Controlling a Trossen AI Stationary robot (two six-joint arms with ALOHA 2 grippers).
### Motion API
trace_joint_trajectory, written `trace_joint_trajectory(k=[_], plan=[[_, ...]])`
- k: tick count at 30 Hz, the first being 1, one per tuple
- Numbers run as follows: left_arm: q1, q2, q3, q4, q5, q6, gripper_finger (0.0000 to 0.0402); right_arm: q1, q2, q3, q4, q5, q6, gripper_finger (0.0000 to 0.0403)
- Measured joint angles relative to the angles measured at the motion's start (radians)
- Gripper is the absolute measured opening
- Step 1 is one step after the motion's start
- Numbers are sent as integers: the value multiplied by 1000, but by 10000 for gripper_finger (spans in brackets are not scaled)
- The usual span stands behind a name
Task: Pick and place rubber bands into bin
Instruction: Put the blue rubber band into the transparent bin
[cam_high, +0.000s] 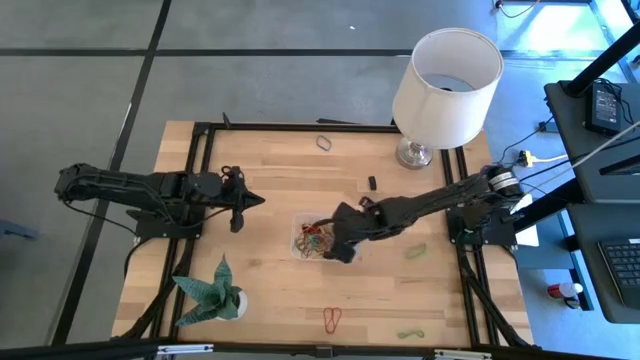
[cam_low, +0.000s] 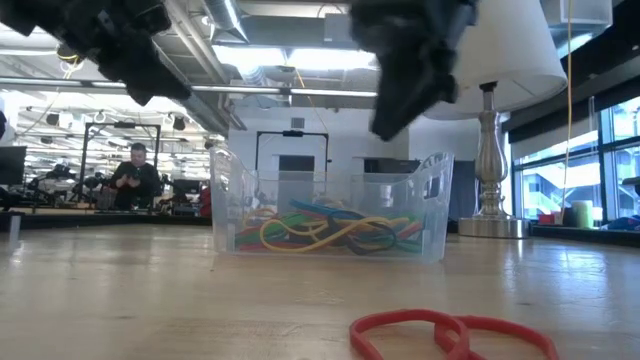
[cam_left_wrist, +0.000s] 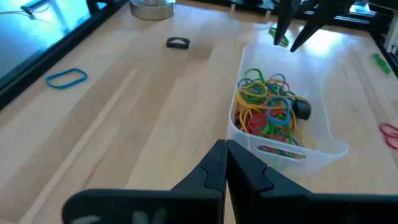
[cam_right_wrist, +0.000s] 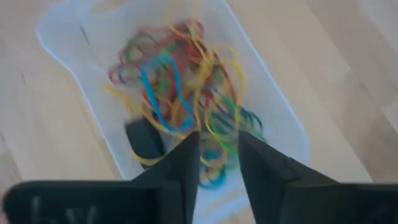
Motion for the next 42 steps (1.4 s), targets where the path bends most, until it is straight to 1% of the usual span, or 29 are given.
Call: trace_joint_trajectory(k=[4, 7, 9, 14, 19, 23, 26, 28, 31, 34, 37, 42], plan=[[0, 89, 55, 1, -28, 28, 6, 28, -151, -191, 108, 2, 42, 84], [16, 186, 113, 3, -47, 59, 6, 52, -295, -343, 204, 4, 85, 63], [42, 260, 157, 0, -58, 71, 6, 64, -385, -445, 230, 7, 117, 54], [125, 465, 291, -1, -58, 95, 6, 71, -597, -659, 256, 24, 191, 40], [209, 671, 457, -10, -29, 93, 20, 71, -776, -812, 265, 23, 195, 37], [275, 847, 614, -22, 16, 80, 53, 70, -893, -901, 266, 23, 160, 37], [316, 983, 742, -44, 45, 79, 87, 70, -965, -954, 264, 55, 134, 37], [342, 1073, 827, -53, 64, 69, 112, 70, -1005, -983, 272, 76, 115, 37], [377, 1206, 949, -59, 64, 27, 146, 70, -1055, -1020, 271, 97, 110, 37], [413, 1320, 1057, -75, 72, 13, 174, 70, -1093, -1046, 273, 99, 105, 37], [455, 1412, 1158, -134, 100, -39, 198, 70, -1119, -1068, 277, 98, 93, 37], [526, 1528, 1293, -288, 100, -120, 222, 70, -1144, -1078, 279, 97, 86, 37]])
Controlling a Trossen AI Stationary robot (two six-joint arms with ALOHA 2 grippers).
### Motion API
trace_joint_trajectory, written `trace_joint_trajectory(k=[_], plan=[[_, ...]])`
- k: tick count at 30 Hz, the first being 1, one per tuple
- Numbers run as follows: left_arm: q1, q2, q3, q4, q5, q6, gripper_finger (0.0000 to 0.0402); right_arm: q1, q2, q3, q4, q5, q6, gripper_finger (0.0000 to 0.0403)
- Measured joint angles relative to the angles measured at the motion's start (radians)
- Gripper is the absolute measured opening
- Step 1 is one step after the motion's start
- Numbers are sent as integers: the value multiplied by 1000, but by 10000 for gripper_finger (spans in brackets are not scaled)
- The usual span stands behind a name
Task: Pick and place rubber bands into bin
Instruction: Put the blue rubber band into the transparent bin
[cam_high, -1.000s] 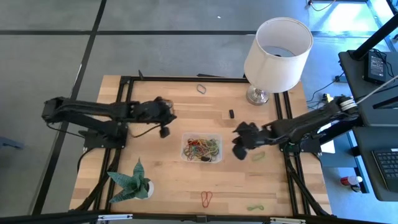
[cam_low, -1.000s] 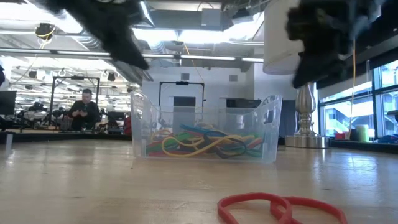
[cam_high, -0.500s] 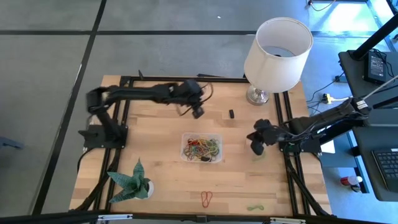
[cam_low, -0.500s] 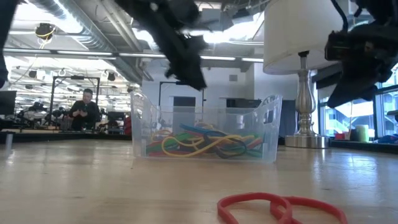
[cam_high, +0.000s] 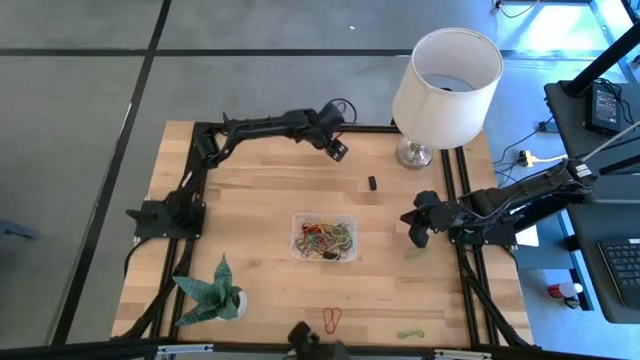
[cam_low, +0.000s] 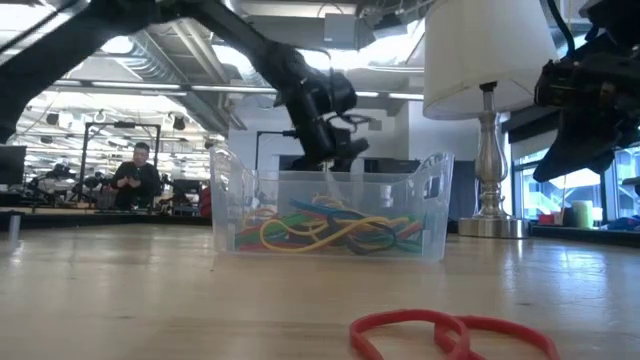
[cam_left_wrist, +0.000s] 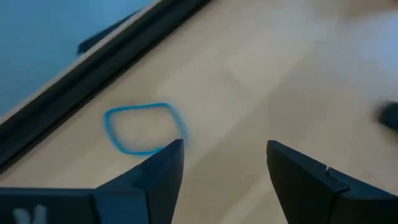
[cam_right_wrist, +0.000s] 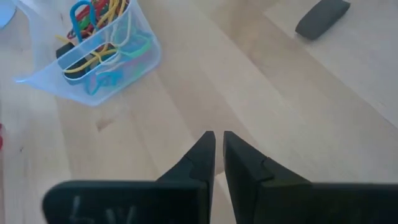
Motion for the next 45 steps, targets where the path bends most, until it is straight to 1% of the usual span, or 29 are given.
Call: trace_joint_trajectory(k=[3, 8, 13, 16, 20, 23, 24, 26, 28, 30, 33, 37, 38, 40, 42, 45], plan=[[41, 35, 41, -61, 13, -40, 225, 0, -9, -1, -8, -7, -4, 37], [92, 62, 54, -70, 54, -92, 225, 0, -26, -2, -21, -9, -25, 37], [104, 69, 56, -71, 49, -91, 225, 0, -44, -2, -32, -8, -26, 35], [103, 69, 56, -61, -1, -67, 225, 0, -52, -2, -31, -8, -26, 34], [109, 69, 56, -64, -112, -59, 221, 0, -55, -2, -31, -8, -26, 33], [110, 90, 57, -65, -151, -35, 218, 0, -56, -2, -30, -8, -23, 33], [110, 100, 56, -73, -140, -29, 216, 0, -55, -2, -31, -8, -23, 33], [112, 113, 55, -68, -79, -22, 214, 0, -55, -2, -31, -8, -24, 33], [114, 111, 55, -69, -65, -37, 210, 0, -55, -2, -31, -8, -24, 33], [125, 108, 56, -76, -46, -78, 206, 0, -55, -2, -31, -8, -24, 33], [146, 119, 56, -107, 11, -151, 199, 0, -55, -2, -31, -8, -22, 33], [183, 139, 60, -170, 180, -209, 188, 0, -55, -2, -25, -8, -23, 33], [191, 141, 61, -174, 206, -215, 184, 0, -55, -2, -24, -8, -23, 33], [198, 143, 62, -191, 209, -233, 177, 0, -55, -2, -24, -8, -22, 33], [195, 144, 62, -234, 174, -264, 166, 0, -55, -2, -22, -8, -22, 33], [189, 144, 61, -252, 167, -257, 141, 0, -55, -2, -12, -8, -22, 33]])
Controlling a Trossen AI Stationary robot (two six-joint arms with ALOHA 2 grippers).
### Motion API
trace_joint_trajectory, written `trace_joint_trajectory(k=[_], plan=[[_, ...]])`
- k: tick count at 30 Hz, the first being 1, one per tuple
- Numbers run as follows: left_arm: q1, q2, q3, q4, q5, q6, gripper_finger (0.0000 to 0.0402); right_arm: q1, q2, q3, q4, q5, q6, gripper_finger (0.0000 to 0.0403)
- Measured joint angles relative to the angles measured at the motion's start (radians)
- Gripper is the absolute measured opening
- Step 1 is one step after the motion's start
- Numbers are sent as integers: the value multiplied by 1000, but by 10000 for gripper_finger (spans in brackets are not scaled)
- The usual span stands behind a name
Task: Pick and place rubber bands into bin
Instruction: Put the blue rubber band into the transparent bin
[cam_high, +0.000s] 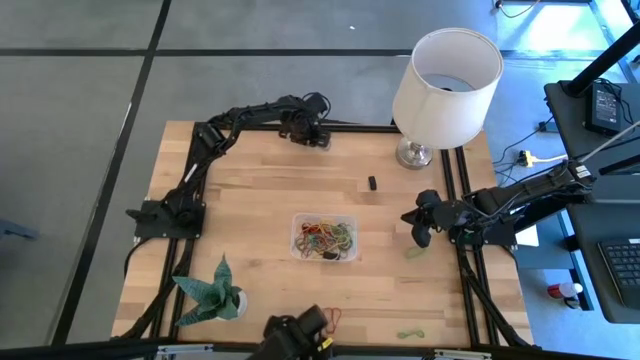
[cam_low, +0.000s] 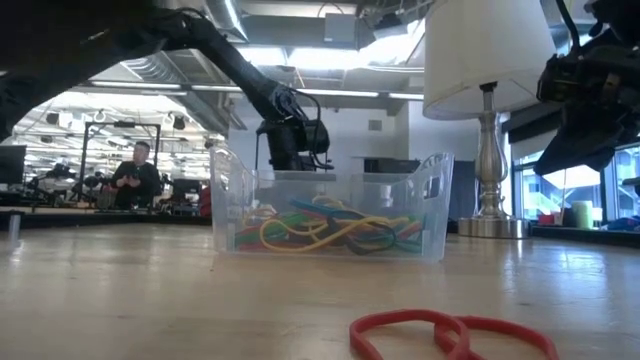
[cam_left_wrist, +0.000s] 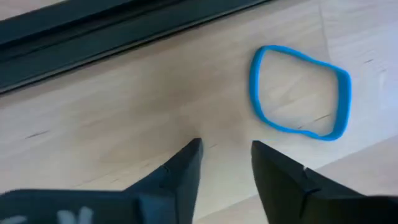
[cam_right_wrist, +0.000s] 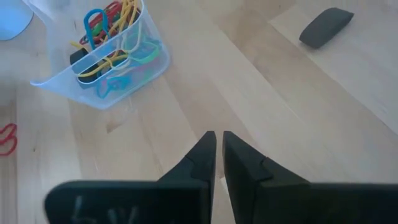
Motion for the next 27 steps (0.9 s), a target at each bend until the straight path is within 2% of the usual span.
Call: trace_joint_trajectory(k=[7, 9, 12, 17, 23, 27], plan=[[-20, -3, -2, -60, 20, 48, 28, 0, 0, 0, 6, 1, -1, 33], [-29, -15, -6, -69, 31, 59, 9, 0, 0, 0, 9, 1, -1, 33], [-48, -38, -1, -81, 42, 65, 3, 0, 0, 0, 23, 1, -1, 33], [-57, -69, 49, 54, 28, 91, 2, 0, 0, 0, 33, 1, 0, 33], [-59, -42, 52, 203, 55, -96, 1, 0, 0, 0, 35, 1, 4, 33], [-35, -1, 52, 204, 111, -164, 2, 0, 0, 0, 35, 1, 23, 33]])
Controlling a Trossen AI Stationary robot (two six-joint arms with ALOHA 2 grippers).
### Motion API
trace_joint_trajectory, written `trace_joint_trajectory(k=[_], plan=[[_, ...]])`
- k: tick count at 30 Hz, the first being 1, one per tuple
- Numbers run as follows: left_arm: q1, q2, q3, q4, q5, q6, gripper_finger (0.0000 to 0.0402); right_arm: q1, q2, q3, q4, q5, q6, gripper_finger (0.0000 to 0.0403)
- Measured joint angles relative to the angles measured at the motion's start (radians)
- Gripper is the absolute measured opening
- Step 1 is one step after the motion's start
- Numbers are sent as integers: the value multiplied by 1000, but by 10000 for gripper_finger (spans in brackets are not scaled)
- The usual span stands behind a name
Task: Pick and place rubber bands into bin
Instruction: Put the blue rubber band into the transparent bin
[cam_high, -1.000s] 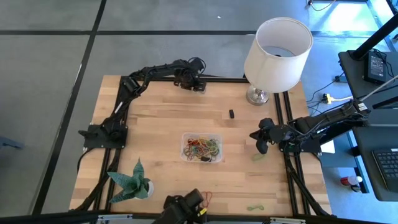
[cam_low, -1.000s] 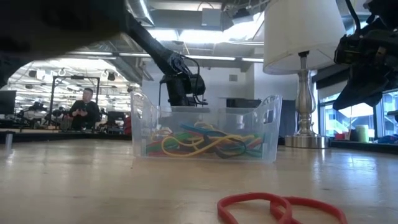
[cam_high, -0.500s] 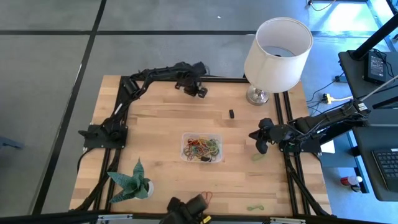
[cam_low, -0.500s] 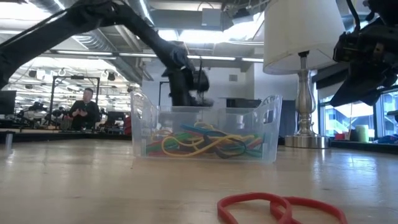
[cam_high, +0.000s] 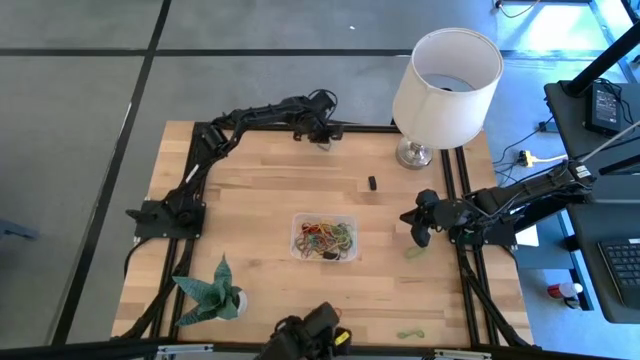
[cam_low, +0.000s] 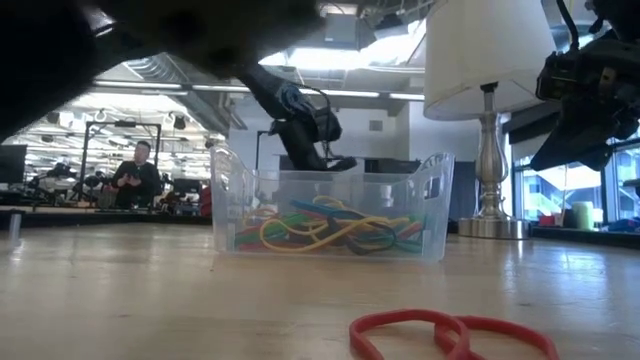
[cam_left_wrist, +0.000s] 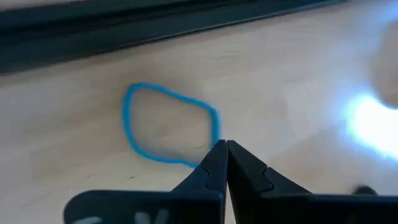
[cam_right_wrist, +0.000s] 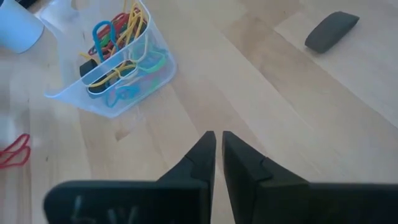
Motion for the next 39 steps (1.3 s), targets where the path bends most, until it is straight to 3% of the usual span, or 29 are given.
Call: trace_joint_trajectory(k=[8, 11, 20, 27, 34, 39], plan=[[66, 18, 3, -89, 32, -163, 2, 1, 0, 0, -1, 0, -1, 33], [85, 41, 3, -148, 78, -139, 1, 0, 0, 0, 0, -1, -22, 33], [64, 39, 7, -192, 11, -6, 1, 0, 0, 0, -5, -1, -39, 33], [42, 36, 9, -404, -5, 85, 1, 0, 0, 0, -6, 0, -53, 33], [-13, -3, -3, -516, -13, 120, 1, 0, 0, 0, -17, 0, -56, 33], [-29, -78, 0, -458, -144, 111, 3, 0, 0, 0, -18, 0, -67, 33]])
